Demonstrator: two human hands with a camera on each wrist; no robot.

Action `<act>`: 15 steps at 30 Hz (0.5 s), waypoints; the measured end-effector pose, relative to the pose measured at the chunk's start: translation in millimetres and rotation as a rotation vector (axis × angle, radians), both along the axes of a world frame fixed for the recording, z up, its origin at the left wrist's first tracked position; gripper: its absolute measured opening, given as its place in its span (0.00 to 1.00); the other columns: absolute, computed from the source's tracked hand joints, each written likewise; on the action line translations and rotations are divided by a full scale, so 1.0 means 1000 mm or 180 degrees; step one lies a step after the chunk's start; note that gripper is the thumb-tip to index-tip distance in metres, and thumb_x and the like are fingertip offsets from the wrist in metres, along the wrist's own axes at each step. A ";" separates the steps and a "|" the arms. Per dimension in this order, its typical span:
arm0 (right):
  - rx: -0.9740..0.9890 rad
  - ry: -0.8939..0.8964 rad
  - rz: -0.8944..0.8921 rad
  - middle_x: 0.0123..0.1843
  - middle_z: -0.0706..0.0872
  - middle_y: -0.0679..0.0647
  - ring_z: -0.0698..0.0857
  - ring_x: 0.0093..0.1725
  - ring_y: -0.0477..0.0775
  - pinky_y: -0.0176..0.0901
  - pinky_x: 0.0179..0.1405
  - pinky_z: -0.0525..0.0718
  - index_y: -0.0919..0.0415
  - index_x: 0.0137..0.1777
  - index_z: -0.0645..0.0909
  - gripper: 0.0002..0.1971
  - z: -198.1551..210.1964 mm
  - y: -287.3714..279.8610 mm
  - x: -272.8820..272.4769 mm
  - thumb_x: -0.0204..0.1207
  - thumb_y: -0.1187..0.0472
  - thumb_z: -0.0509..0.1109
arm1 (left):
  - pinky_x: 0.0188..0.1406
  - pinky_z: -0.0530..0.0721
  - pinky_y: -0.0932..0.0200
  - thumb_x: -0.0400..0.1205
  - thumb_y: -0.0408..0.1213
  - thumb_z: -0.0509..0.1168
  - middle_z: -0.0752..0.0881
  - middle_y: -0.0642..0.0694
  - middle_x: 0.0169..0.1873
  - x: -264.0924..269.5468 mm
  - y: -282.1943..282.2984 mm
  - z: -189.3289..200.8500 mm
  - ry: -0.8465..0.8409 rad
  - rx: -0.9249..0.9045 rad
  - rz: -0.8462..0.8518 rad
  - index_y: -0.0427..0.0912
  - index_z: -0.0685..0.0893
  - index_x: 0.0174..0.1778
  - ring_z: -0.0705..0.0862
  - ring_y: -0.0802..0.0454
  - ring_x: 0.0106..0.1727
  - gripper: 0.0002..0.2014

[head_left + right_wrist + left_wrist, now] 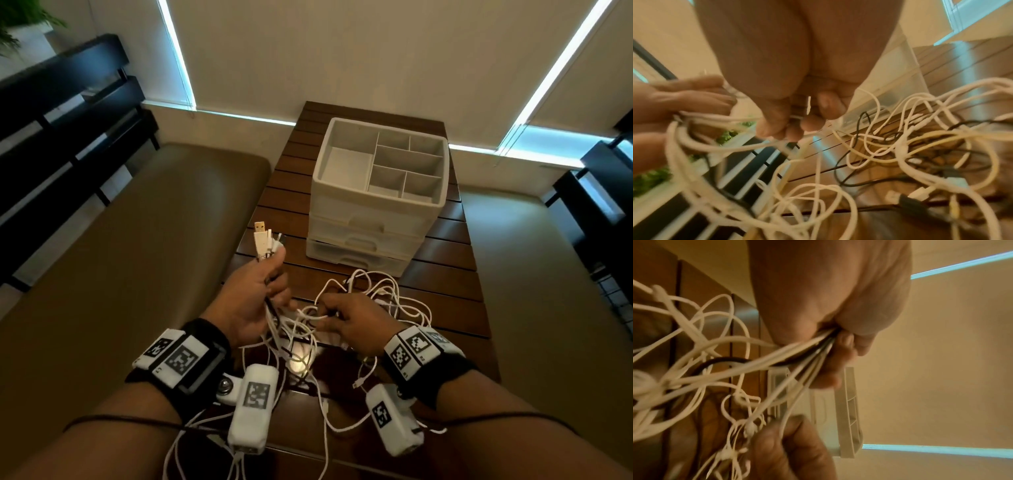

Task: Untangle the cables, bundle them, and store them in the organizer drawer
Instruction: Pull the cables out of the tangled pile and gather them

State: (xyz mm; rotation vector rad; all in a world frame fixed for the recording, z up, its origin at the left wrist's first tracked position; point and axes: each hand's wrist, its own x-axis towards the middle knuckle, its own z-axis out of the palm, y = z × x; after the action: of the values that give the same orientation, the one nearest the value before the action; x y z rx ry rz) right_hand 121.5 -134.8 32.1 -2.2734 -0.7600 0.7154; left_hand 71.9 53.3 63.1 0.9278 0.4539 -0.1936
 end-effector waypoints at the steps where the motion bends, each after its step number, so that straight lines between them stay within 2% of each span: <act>1: -0.0115 -0.0052 0.0023 0.40 0.83 0.45 0.82 0.40 0.45 0.41 0.42 0.80 0.48 0.39 0.78 0.07 -0.002 -0.004 0.004 0.79 0.54 0.70 | 0.19 0.72 0.61 0.82 0.48 0.64 0.63 0.52 0.18 -0.001 0.004 0.006 0.0000 0.0242 -0.0096 0.46 0.69 0.30 0.63 0.55 0.18 0.17; 2: -0.0230 -0.0096 0.0013 0.41 0.83 0.47 0.81 0.40 0.46 0.41 0.41 0.80 0.50 0.40 0.78 0.07 -0.004 -0.010 0.007 0.80 0.55 0.69 | 0.16 0.67 0.63 0.82 0.47 0.65 0.64 0.53 0.19 -0.002 0.009 0.014 -0.0007 0.0685 -0.0206 0.46 0.71 0.34 0.63 0.57 0.17 0.15; 3: -0.0311 -0.0163 -0.0023 0.41 0.83 0.49 0.81 0.39 0.46 0.42 0.42 0.80 0.50 0.40 0.77 0.07 -0.005 -0.017 0.012 0.80 0.56 0.68 | 0.15 0.66 0.64 0.82 0.45 0.66 0.67 0.54 0.18 -0.003 0.014 0.024 -0.0038 0.1409 -0.0346 0.45 0.75 0.36 0.64 0.58 0.17 0.12; 5: -0.0361 -0.0324 -0.0255 0.40 0.83 0.47 0.81 0.38 0.44 0.44 0.43 0.82 0.48 0.40 0.78 0.07 -0.006 -0.029 0.022 0.81 0.57 0.66 | 0.19 0.68 0.68 0.82 0.41 0.67 0.74 0.55 0.17 -0.007 0.027 0.043 -0.0217 0.3325 -0.0689 0.46 0.79 0.35 0.70 0.62 0.18 0.09; 6: -0.0378 -0.0382 -0.0405 0.40 0.83 0.47 0.81 0.38 0.44 0.44 0.42 0.81 0.50 0.42 0.80 0.06 -0.005 -0.034 0.027 0.81 0.57 0.66 | 0.20 0.69 0.68 0.81 0.40 0.68 0.77 0.54 0.19 -0.008 0.034 0.052 -0.0325 0.4072 -0.0803 0.48 0.80 0.33 0.72 0.63 0.20 0.11; 7: -0.0408 -0.0435 -0.0519 0.40 0.83 0.48 0.81 0.39 0.45 0.42 0.40 0.80 0.53 0.44 0.81 0.06 -0.003 -0.038 0.031 0.81 0.56 0.66 | 0.21 0.69 0.68 0.81 0.40 0.69 0.79 0.53 0.22 -0.008 0.040 0.059 -0.0368 0.4538 -0.0892 0.49 0.80 0.31 0.74 0.62 0.22 0.12; 8: -0.0458 -0.0479 -0.0565 0.40 0.83 0.49 0.81 0.39 0.46 0.41 0.38 0.79 0.54 0.44 0.81 0.07 0.000 -0.040 0.034 0.82 0.56 0.66 | 0.22 0.70 0.66 0.81 0.42 0.69 0.80 0.51 0.25 -0.008 0.044 0.063 -0.0377 0.4770 -0.0889 0.49 0.79 0.30 0.75 0.59 0.24 0.13; 10: -0.0538 -0.0623 -0.0457 0.39 0.84 0.49 0.82 0.39 0.49 0.41 0.37 0.77 0.53 0.44 0.82 0.08 0.006 -0.037 0.036 0.82 0.53 0.65 | 0.24 0.71 0.59 0.80 0.43 0.69 0.80 0.46 0.26 -0.007 0.046 0.061 -0.0367 0.4685 -0.0627 0.47 0.79 0.30 0.75 0.55 0.25 0.13; 12: -0.0570 -0.0822 -0.0226 0.37 0.83 0.46 0.82 0.38 0.47 0.41 0.35 0.76 0.52 0.46 0.83 0.09 0.017 -0.025 0.032 0.82 0.50 0.64 | 0.27 0.78 0.55 0.79 0.41 0.71 0.81 0.43 0.26 -0.006 0.031 0.056 -0.0441 0.4015 -0.0242 0.43 0.83 0.32 0.77 0.54 0.27 0.11; 14: -0.0411 -0.0969 -0.0048 0.36 0.85 0.45 0.83 0.37 0.45 0.43 0.37 0.79 0.52 0.47 0.85 0.10 0.027 -0.009 0.027 0.81 0.48 0.66 | 0.39 0.86 0.47 0.79 0.40 0.72 0.87 0.37 0.33 -0.004 0.007 0.050 -0.0494 0.3517 -0.0171 0.41 0.88 0.39 0.83 0.49 0.33 0.07; 15: -0.0255 -0.1031 0.0009 0.37 0.87 0.47 0.84 0.37 0.46 0.45 0.39 0.82 0.52 0.47 0.86 0.10 0.033 -0.002 0.025 0.80 0.49 0.67 | 0.44 0.88 0.45 0.78 0.40 0.72 0.89 0.37 0.36 -0.003 -0.002 0.046 -0.0504 0.3384 -0.0271 0.42 0.89 0.41 0.86 0.48 0.36 0.05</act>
State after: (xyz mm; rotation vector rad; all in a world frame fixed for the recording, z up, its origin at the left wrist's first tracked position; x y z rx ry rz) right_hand 146.4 -136.4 65.5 -2.4955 -0.8962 0.3868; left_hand 69.1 50.9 109.2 1.9896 0.3568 0.0684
